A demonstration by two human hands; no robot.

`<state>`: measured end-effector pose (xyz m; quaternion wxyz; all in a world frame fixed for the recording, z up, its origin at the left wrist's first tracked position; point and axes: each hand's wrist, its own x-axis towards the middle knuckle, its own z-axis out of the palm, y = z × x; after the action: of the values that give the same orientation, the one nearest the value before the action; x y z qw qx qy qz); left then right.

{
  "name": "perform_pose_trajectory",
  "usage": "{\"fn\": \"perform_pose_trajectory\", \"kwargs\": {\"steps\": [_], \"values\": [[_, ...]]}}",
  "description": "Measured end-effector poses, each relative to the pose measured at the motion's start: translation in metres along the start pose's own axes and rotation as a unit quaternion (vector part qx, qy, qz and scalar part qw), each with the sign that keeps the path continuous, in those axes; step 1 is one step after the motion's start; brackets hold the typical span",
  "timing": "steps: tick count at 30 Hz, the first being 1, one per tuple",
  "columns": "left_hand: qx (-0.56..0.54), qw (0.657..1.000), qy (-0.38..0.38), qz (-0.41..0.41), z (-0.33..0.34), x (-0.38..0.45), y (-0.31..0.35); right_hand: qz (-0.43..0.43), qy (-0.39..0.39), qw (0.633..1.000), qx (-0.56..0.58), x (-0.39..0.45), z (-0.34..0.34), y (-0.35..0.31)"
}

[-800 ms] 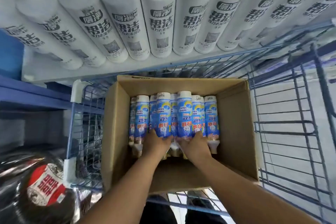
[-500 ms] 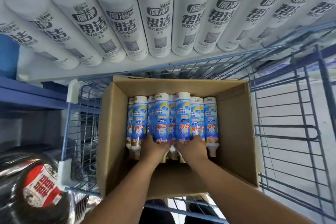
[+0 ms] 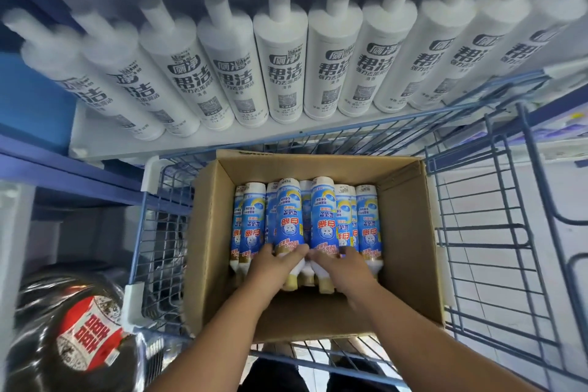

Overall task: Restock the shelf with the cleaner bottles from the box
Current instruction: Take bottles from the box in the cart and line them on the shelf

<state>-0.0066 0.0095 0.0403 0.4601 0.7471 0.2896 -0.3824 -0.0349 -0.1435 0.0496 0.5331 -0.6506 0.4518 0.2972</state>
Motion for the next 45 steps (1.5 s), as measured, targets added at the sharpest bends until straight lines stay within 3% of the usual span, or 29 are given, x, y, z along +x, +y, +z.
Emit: {"fn": "perform_pose_trajectory", "kwargs": {"steps": [9, 18, 26, 36, 45], "values": [[-0.052, 0.997, 0.046, 0.041, -0.02, -0.074, 0.035, -0.013, -0.053, 0.996, 0.077, -0.062, -0.031, -0.03], [-0.111, 0.979, 0.111, 0.132, -0.046, -0.177, 0.071, -0.187, -0.06, 0.977, 0.08, -0.176, -0.058, -0.062], [-0.184, 0.926, 0.19, 0.268, -0.073, -0.272, 0.112, -0.312, -0.04, 0.947, 0.072, -0.269, -0.086, -0.11], [-0.24, 0.868, 0.152, 0.407, -0.132, -0.316, 0.179, -0.405, -0.037, 0.902, 0.144, -0.335, -0.072, -0.187], [-0.223, 0.863, 0.131, 0.433, -0.183, -0.282, 0.223, -0.397, 0.01, 0.905, 0.154, -0.341, -0.027, -0.247]]}}
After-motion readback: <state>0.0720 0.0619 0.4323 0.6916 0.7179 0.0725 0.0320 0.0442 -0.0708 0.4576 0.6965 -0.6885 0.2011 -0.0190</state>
